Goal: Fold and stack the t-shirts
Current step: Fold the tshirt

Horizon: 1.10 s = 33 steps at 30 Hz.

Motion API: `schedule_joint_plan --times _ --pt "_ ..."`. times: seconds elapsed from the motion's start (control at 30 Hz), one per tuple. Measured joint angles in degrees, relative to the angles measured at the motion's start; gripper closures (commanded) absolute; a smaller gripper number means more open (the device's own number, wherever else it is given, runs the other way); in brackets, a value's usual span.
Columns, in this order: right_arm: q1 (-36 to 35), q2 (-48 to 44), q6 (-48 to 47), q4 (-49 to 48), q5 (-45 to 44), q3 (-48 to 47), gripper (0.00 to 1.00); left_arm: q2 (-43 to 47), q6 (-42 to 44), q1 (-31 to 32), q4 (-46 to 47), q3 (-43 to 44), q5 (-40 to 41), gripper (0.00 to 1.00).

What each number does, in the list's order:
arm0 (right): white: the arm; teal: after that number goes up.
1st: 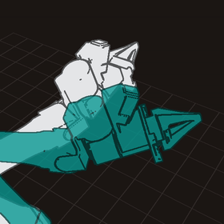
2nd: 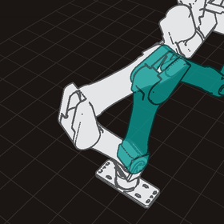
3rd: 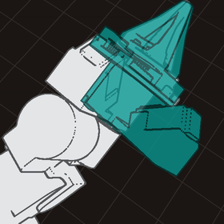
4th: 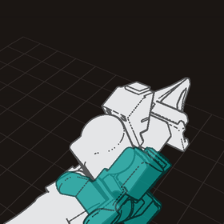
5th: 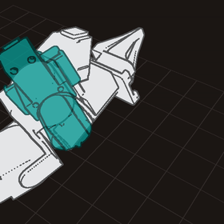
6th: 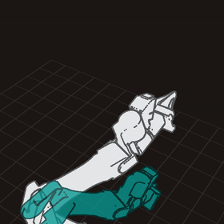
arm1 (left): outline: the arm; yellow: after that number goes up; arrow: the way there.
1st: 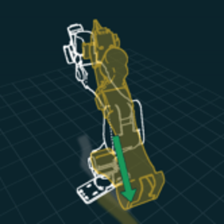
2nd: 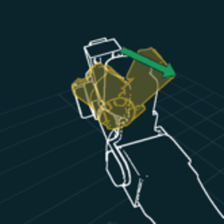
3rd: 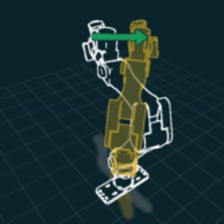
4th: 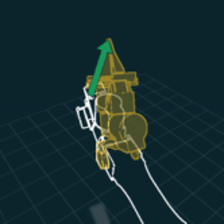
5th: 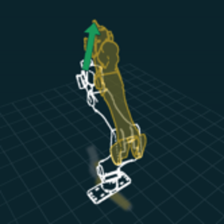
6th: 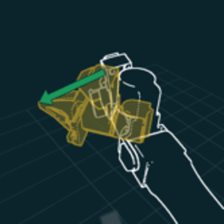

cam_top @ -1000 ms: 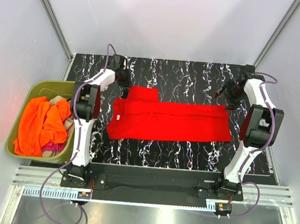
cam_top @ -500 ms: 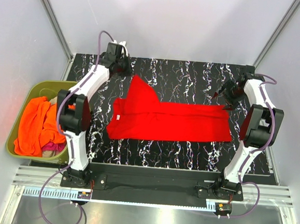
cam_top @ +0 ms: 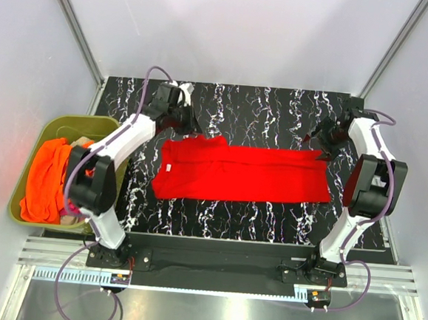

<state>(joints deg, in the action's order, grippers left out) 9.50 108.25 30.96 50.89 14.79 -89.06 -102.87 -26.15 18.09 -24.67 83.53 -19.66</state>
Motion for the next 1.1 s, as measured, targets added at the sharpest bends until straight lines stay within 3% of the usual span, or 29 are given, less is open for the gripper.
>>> schedule_joint_plan --times 0.23,0.4,0.77,1.1 --pt "0.0 -0.1 1.1 -0.5 1.2 4.4 0.20 21.5 0.9 1.5 0.4 -17.8 -2.4 1.00" --pt "0.0 -0.1 2.1 -0.6 1.5 4.8 0.19 31.0 1.2 1.3 0.2 -26.3 -4.2 1.00" --pt "0.7 -0.1 3.7 -1.8 2.0 8.2 0.20 39.6 0.1 1.3 -1.8 -39.0 -7.3 1.00" --pt "2.0 -0.3 4.6 -2.2 1.3 10.8 0.28 44.5 -1.2 1.3 -6.2 -42.4 -6.0 1.00"
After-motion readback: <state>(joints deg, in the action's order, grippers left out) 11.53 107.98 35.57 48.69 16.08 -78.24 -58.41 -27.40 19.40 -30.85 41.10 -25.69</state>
